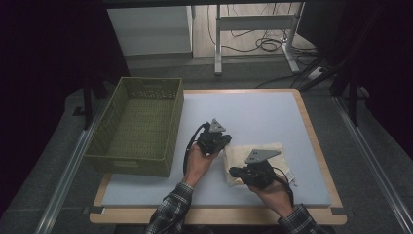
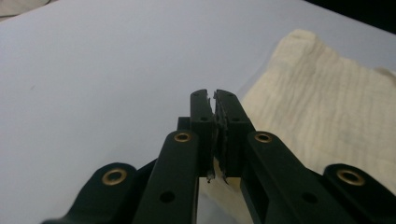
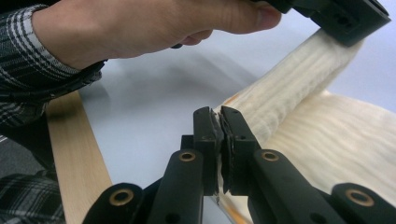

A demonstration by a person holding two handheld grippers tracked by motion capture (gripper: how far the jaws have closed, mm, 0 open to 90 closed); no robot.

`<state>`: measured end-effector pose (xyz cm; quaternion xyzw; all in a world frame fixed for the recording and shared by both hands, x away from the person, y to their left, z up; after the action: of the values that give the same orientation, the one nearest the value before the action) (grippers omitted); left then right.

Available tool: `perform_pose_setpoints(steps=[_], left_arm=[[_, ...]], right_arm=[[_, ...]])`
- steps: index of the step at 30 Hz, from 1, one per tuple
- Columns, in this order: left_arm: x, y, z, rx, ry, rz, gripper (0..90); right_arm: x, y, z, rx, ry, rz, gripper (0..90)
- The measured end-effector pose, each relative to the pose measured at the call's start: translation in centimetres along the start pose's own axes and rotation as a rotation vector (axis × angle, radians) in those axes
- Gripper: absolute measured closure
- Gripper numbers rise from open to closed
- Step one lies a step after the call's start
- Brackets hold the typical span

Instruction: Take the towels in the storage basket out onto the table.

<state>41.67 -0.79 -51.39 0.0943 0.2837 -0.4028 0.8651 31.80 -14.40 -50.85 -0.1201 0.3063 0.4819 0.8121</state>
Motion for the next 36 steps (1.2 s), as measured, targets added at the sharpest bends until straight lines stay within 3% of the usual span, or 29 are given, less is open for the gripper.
perform_pose_setpoints(steps=[14,23,33,36], left_arm=[[4.2,-2.6,3.3,0.076,-0.009,-0.076,86.2],[6.6,-4.0,4.6,0.096,-0.007,-0.110,86.2],[8.4,-5.4,5.8,0.138,0.002,-0.128,86.0],[8.9,-5.8,6.0,0.129,-0.004,-0.138,85.9]], right_arm=[[-4.7,-3.7,-2.8,0.082,-0.024,-0.083,85.8],[-7.1,-5.6,-4.3,0.125,-0.034,-0.134,85.8],[-8.5,-6.6,-5.5,0.151,-0.038,-0.161,85.7],[-8.8,-6.7,-5.9,0.162,-0.036,-0.165,85.7]])
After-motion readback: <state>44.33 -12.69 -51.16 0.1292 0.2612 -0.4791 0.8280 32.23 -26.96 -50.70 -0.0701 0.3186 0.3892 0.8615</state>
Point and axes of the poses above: each handheld gripper's, and its own axes: x roughly forward along the jaws, z roughly out of its top, y roughly to its left, the point moved 4 cm from there along x, roughly forward along the jaws
